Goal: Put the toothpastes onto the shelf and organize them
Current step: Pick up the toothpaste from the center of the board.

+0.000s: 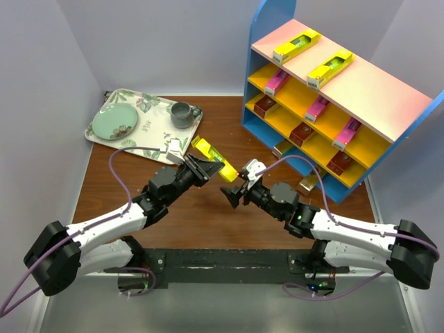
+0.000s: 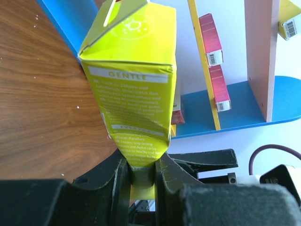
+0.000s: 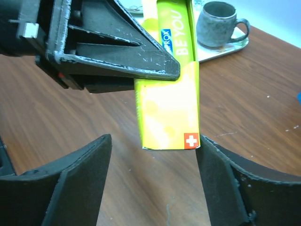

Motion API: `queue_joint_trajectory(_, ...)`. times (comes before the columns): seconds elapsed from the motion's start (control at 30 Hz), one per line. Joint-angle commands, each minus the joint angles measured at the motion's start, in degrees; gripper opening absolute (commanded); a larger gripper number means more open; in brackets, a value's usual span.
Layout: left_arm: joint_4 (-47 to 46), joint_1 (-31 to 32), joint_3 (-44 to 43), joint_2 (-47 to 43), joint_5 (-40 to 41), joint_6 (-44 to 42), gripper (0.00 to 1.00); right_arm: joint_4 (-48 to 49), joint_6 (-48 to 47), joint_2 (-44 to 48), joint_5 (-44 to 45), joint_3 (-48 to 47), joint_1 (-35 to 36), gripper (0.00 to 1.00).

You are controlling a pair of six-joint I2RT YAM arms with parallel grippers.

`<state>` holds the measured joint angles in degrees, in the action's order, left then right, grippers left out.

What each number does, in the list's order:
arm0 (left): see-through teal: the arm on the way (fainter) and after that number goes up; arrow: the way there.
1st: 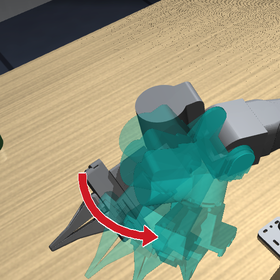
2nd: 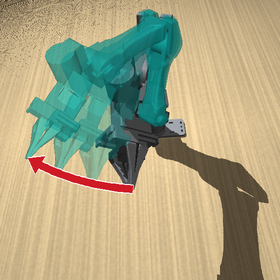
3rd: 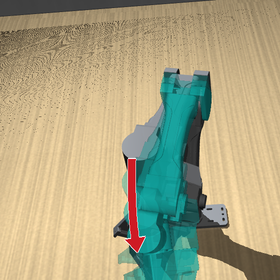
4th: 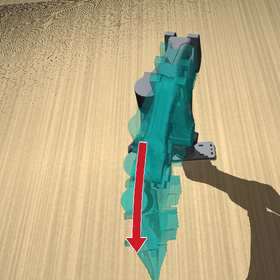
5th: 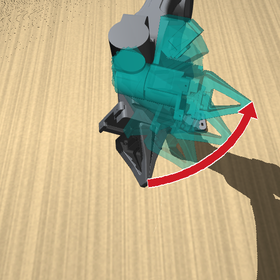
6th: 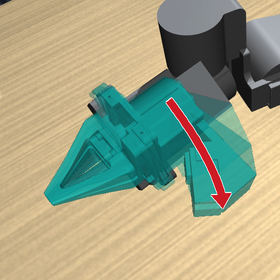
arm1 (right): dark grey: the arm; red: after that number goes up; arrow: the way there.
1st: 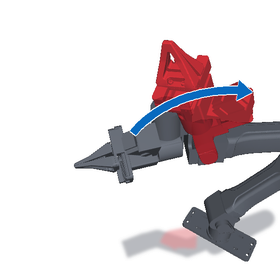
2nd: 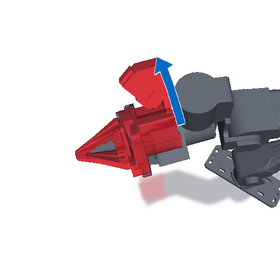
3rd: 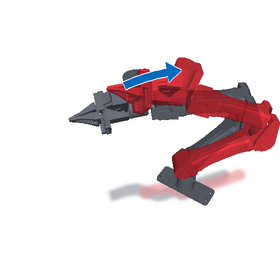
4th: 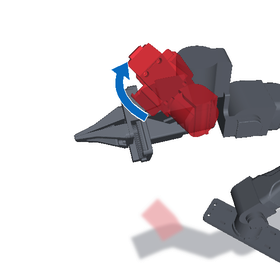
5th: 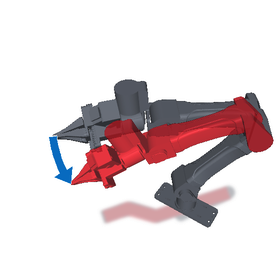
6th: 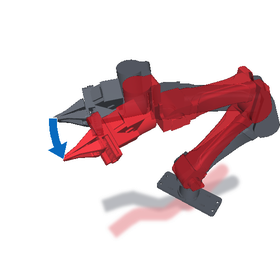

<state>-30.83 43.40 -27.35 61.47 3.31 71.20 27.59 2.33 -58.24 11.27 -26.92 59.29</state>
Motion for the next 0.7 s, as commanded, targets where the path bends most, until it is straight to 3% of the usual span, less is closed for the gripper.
queue_joint_trajectory(0.0, -5.65, -0.24, -0.24, -1.71, -1.11, 2.01, 0.10, 5.88, -1.98, -1.35, 4.37, -2.35, 0.92, 0.70)
queue_joint_trajectory(0.27, -5.12, -0.24, -0.42, -1.09, -1.82, 2.01, 0.11, 7.56, -4.96, -2.14, 6.05, -3.22, 1.27, 0.60)
queue_joint_trajectory(0.53, -3.63, -0.24, -1.47, -0.74, -2.35, 1.22, 0.16, 6.69, -5.40, -2.93, 6.05, -4.28, 1.36, 0.40)
queue_joint_trajectory(0.67, -2.05, -0.24, -1.56, -1.62, -0.59, -0.62, 0.39, 2.22, -4.79, -1.45, 5.70, -5.51, 1.36, 0.35)
